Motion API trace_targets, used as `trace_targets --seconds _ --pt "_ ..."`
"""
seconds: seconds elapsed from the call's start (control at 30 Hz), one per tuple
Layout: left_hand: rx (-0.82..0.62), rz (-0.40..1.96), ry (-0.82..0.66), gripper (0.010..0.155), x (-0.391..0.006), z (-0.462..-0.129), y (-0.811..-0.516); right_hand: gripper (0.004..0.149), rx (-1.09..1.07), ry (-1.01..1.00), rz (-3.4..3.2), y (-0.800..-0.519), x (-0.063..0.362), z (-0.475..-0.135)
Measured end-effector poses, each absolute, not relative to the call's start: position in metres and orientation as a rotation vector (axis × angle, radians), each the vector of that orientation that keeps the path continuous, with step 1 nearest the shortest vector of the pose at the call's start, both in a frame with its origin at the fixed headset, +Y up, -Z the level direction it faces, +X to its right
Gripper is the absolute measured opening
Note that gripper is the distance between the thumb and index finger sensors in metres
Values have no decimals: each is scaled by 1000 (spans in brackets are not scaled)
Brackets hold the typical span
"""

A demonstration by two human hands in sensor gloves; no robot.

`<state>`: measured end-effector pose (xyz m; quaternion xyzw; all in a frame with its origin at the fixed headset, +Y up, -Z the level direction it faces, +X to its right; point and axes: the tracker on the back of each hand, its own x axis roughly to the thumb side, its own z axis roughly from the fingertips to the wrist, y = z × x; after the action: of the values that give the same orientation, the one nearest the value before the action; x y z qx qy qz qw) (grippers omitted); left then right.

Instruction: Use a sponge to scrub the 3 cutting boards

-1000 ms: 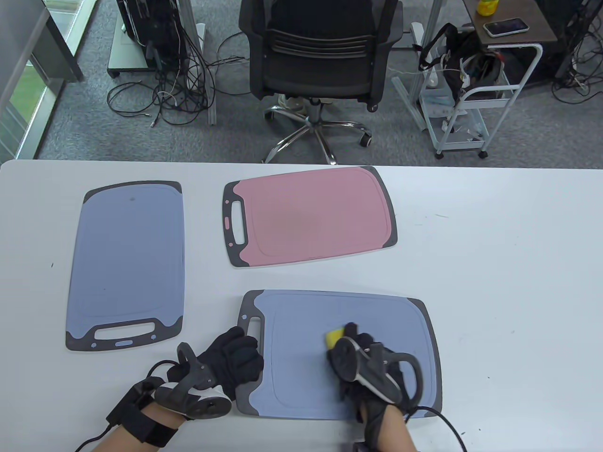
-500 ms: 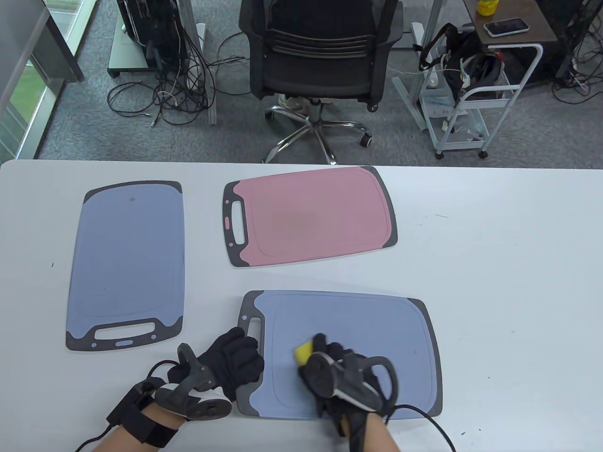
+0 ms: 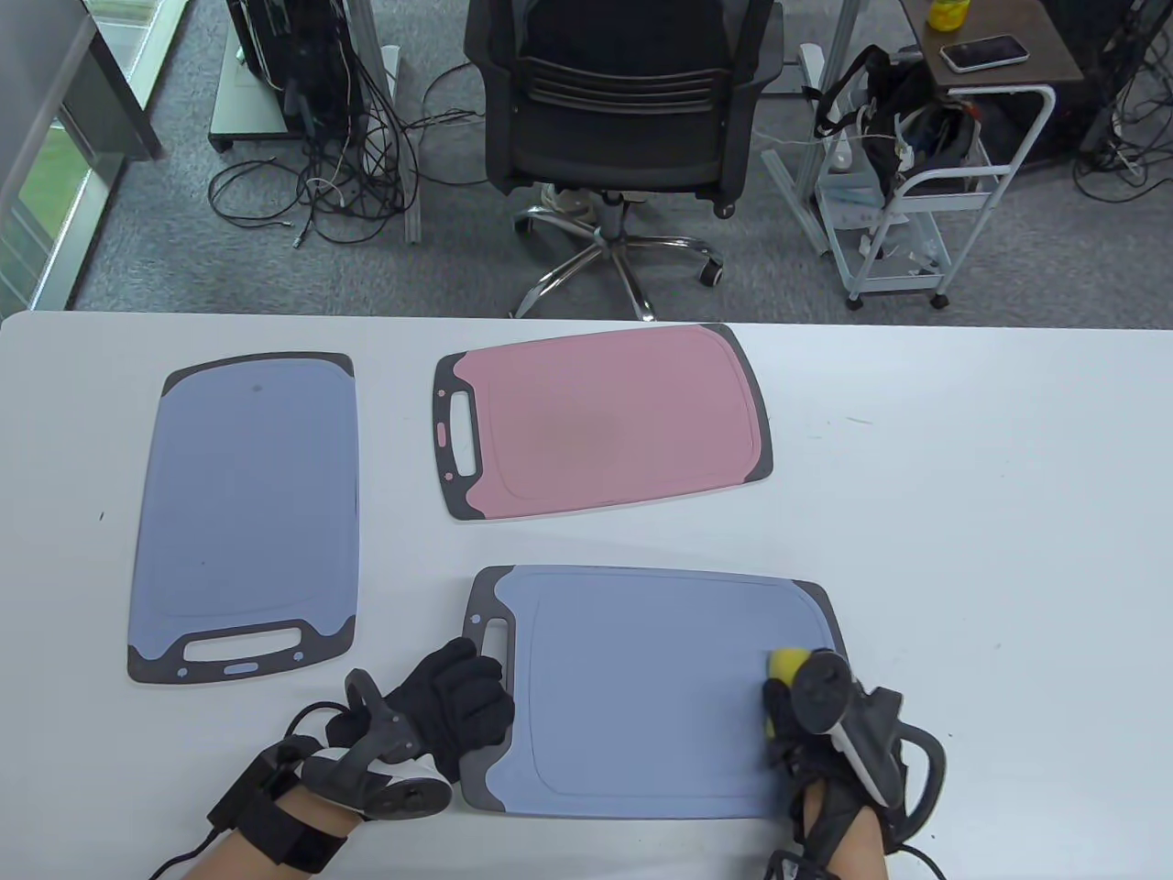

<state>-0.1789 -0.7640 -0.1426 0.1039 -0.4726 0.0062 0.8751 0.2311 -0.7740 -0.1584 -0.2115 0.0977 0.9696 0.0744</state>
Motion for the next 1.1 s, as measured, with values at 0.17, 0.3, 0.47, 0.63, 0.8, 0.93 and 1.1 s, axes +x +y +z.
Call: trace_targets --seconds 0.17,0.3,0.47,0.63,0.8,0.93,1.1 --pt "212 22 -985 44 -179 -144 -764 75 -258 275 3134 -765 174 -166" --pt "215 16 -988 45 -179 -144 -764 76 420 172 3069 -748 49 -149" --pt "222 22 -980 44 -180 -144 -763 76 747 148 3157 -736 -9 -130" --pt "213 16 -983 44 -179 -144 -764 75 185 211 3103 -754 91 -159" --pt "212 15 -983 45 -178 -143 -764 75 -543 313 3016 -771 215 -163" --pt "214 20 -983 44 -179 -144 -764 76 -532 296 2992 -770 208 -161" --pt "211 22 -984 45 -178 -144 -764 76 203 235 3079 -751 80 -157"
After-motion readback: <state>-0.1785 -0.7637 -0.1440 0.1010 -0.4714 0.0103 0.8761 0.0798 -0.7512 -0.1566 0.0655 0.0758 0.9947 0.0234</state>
